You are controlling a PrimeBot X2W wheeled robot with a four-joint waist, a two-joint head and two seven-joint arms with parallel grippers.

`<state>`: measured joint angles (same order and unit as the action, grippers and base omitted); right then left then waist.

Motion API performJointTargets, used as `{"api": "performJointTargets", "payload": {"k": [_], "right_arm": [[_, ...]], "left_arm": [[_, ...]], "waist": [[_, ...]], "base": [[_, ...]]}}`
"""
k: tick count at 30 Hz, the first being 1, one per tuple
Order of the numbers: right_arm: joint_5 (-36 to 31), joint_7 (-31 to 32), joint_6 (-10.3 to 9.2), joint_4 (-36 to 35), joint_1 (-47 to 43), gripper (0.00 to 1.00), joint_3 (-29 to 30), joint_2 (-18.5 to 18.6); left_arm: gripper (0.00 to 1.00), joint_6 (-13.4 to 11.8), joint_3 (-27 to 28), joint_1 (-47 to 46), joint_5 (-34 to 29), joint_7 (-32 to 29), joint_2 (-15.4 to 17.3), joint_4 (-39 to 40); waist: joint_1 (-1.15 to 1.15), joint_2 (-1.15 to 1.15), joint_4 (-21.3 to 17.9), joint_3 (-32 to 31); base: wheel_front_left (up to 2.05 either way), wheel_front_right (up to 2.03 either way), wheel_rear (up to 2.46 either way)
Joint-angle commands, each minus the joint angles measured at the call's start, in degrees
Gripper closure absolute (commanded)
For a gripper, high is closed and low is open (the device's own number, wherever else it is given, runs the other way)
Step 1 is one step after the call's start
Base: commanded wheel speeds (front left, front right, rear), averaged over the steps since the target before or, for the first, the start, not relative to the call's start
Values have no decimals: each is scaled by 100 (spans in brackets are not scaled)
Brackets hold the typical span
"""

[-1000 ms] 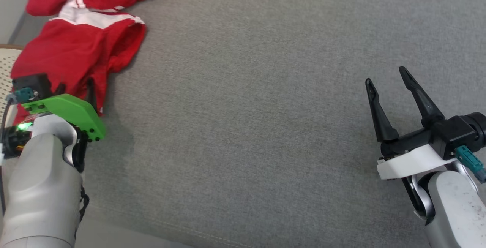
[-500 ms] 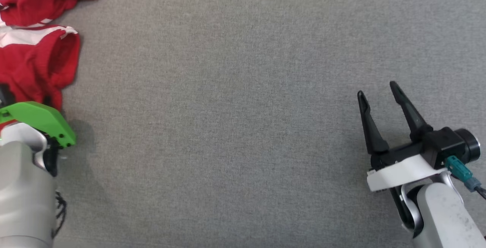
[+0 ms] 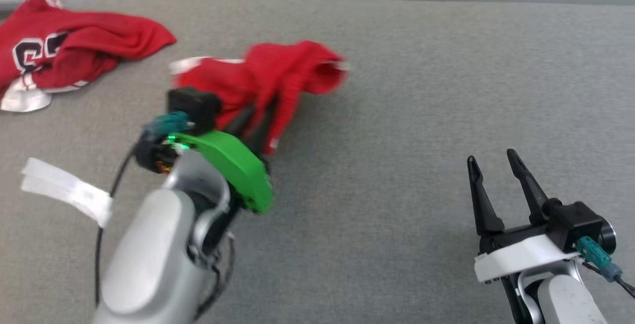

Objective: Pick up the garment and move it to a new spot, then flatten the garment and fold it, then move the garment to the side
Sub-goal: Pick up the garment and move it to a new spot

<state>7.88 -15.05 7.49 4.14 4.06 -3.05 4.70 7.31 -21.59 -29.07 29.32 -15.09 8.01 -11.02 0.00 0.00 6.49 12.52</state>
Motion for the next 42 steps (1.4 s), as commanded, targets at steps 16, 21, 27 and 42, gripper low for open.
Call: {"api": "performJointTargets", "payload": {"k": [16, 21, 27, 42], "right_arm": [[141, -20, 0, -85, -334, 0, 226, -174], [196, -20, 0, -47, -438, 0, 209, -181], [68, -20, 0, -119, -474, 0, 291, -179], [-192, -20, -1, -747, -945, 0, 598, 401]], "left_arm": [[100, -547, -981, 856, 140, -1465, -130, 640], [100, -657, -901, 750, -141, -874, -64, -1025], [0, -845, -677, 755, -256, 948, -320, -1585], [0, -1567, 158, 2720, -608, 3031, 111, -55]], "waist": [[0, 0, -2133, -266], [0, 0, -2183, -207], [0, 0, -1925, -404], [0, 0, -488, -1429]], "base": [[0, 0, 0], [0, 0, 0], [0, 0, 0], [0, 0, 0]]}}
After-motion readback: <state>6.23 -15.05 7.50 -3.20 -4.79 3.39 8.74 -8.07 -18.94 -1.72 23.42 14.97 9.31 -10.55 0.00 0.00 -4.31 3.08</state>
